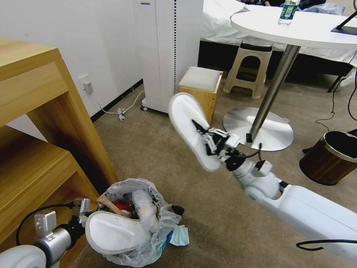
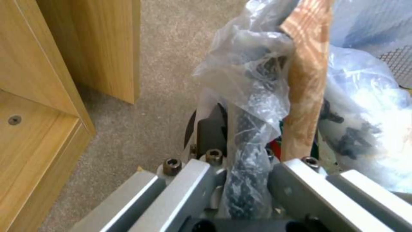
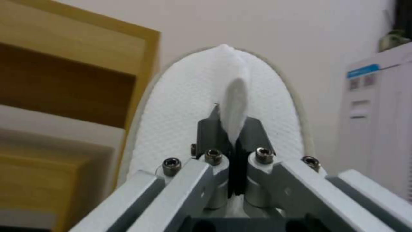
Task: Pick up the trash bin and place the garbage on the floor into it.
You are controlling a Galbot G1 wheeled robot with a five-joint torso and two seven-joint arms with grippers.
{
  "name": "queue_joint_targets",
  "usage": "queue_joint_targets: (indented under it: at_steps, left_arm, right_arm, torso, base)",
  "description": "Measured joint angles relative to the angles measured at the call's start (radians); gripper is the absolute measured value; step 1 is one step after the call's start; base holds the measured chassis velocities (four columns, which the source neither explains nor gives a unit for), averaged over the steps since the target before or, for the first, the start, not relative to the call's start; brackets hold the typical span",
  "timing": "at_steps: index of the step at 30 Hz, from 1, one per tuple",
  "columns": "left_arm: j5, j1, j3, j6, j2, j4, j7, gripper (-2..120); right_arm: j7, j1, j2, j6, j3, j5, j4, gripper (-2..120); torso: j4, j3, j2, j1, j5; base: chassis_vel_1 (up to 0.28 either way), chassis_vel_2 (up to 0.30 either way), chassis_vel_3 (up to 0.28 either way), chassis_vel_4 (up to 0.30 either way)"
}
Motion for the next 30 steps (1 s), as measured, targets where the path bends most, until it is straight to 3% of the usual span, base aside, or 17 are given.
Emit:
queue_joint_targets:
  at_steps: [14,17,30]
  left_arm:
    - [-0.004,-0.017,0.017,0.006,0.004,0.016,0.000,0]
    - [-0.005,-0.026,0.021,0.007,0.006,0.027,0.002,0]
    - [-0.016,-0.045,0.021,0.007,0.014,0.039,0.003,0]
  right_arm:
    - [0.023,0.188,0.125,-0.010,-0.178,0.056,0.005,0]
    - [0.025,0.258,0.185,-0.006,-0.258,0.074,-0.022,0]
    - [0.014,0.312,0.302,0.012,-0.362,0.082,-0.102,0]
  torso:
    - [0.0001,0.000,0.000,0.000,-0.0001]
    - [0.0001,0.000,0.000,0.000,-0.0001]
    - [0.0000,0.000,0.000,0.000,0.0000]
  base:
    - [0.000,0.000,0.000,0.000]
    - [0.000,0.000,0.000,0.000]
    - [0.000,0.000,0.000,0.000]
